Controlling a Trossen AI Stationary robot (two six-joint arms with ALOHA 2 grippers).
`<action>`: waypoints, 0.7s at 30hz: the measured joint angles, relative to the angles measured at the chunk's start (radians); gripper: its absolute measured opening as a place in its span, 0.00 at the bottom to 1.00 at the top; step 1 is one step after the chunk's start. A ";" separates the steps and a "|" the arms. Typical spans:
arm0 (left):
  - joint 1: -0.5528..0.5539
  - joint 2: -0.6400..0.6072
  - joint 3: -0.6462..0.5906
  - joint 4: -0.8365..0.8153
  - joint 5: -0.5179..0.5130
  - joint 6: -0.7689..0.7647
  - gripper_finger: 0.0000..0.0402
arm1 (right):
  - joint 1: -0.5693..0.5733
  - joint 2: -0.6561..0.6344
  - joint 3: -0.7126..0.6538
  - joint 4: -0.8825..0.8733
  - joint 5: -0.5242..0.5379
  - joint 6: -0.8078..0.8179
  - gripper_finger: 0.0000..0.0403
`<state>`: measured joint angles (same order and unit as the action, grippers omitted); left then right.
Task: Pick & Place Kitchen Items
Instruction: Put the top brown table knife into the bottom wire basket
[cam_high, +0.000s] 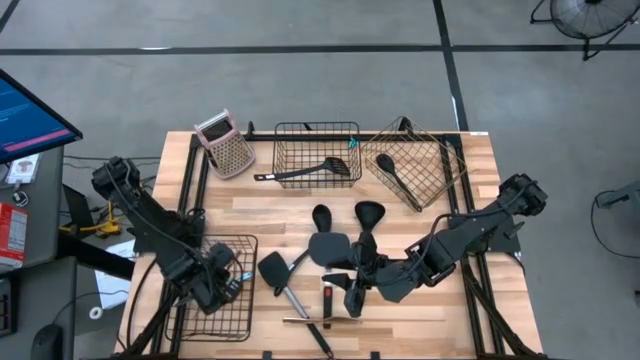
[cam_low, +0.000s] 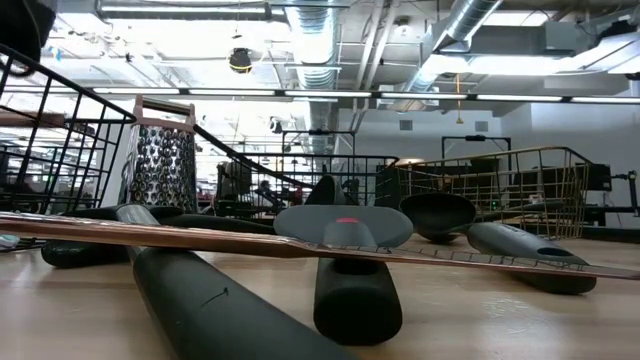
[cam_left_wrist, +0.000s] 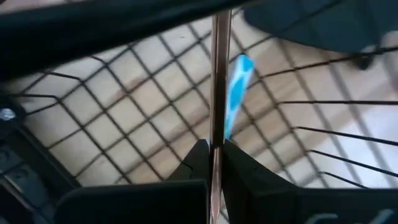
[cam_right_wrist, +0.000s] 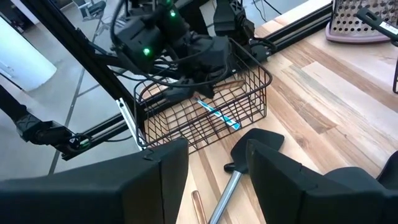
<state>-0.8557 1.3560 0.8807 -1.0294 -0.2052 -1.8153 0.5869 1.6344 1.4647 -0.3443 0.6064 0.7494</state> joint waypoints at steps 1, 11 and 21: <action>0.004 0.000 -0.009 0.001 0.007 0.000 0.00 | 0.000 0.000 0.000 0.000 -0.001 0.000 0.40; 0.010 -0.029 -0.052 0.037 0.038 0.003 0.00 | 0.000 0.001 0.000 -0.022 -0.002 0.000 0.39; 0.010 -0.030 -0.052 0.050 0.005 0.029 0.18 | -0.017 0.001 0.000 -0.022 -0.003 -0.015 0.39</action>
<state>-0.8455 1.3262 0.8288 -0.9797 -0.1998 -1.7860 0.5702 1.6352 1.4647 -0.3664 0.6034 0.7345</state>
